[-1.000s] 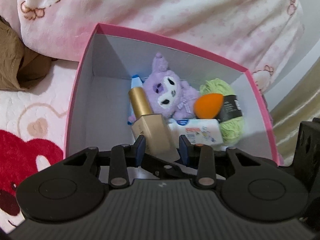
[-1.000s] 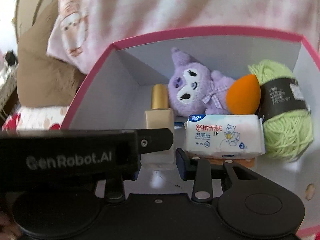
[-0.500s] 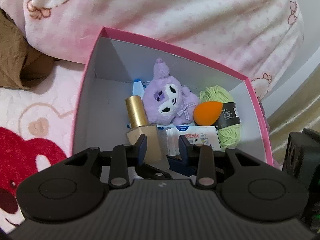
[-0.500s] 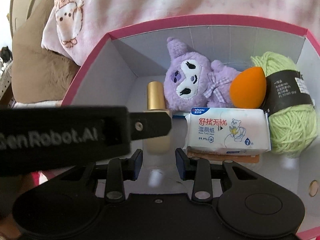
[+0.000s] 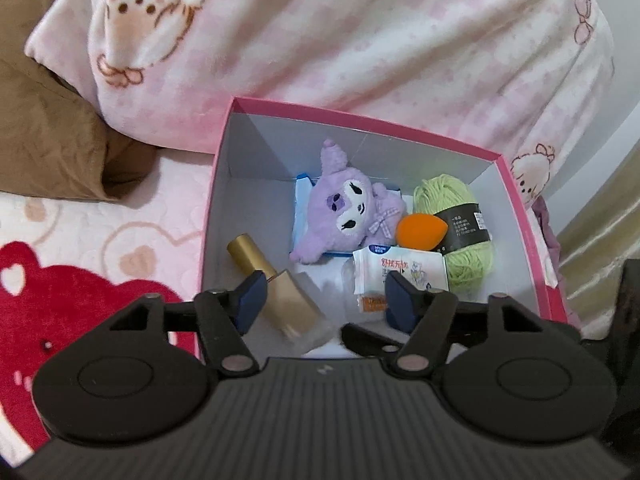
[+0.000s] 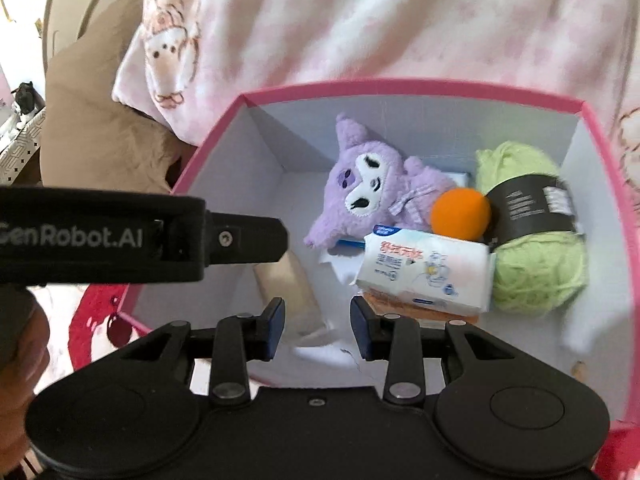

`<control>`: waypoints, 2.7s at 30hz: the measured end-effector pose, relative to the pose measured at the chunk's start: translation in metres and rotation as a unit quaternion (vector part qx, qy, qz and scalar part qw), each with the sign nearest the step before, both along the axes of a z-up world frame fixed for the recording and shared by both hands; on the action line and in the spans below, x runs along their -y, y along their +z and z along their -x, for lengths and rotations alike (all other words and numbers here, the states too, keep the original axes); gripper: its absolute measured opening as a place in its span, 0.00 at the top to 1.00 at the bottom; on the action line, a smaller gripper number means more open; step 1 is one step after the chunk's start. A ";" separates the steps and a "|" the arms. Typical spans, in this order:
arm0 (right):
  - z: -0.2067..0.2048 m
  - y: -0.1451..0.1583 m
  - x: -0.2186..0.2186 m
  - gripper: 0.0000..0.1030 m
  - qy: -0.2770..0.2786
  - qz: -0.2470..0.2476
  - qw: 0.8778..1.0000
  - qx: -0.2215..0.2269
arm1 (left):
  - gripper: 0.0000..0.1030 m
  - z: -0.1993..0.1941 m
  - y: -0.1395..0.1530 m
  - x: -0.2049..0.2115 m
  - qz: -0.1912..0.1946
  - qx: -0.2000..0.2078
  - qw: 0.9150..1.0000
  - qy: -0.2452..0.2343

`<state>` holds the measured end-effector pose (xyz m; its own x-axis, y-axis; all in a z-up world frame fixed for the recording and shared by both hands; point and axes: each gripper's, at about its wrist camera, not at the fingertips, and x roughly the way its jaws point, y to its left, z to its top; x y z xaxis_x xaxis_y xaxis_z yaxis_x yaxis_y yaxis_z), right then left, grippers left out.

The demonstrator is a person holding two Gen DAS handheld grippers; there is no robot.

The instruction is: Organize objects

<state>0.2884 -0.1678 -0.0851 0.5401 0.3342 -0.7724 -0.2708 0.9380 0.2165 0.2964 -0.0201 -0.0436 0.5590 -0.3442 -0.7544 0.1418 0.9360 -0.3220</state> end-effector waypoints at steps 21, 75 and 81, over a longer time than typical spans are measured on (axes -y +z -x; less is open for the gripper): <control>0.100 0.110 0.042 0.28 -0.026 0.009 0.999 0.044 | 0.06 0.095 0.094 -0.015 -0.075 -0.001 0.997 0.032; 0.174 0.112 0.066 0.09 -0.114 0.093 0.989 -0.023 | 0.04 0.195 0.089 -0.012 -0.156 -0.017 0.987 0.015; 0.174 0.110 0.066 0.09 -0.116 0.091 0.989 -0.030 | 0.04 0.196 0.085 -0.011 -0.149 -0.024 0.989 0.008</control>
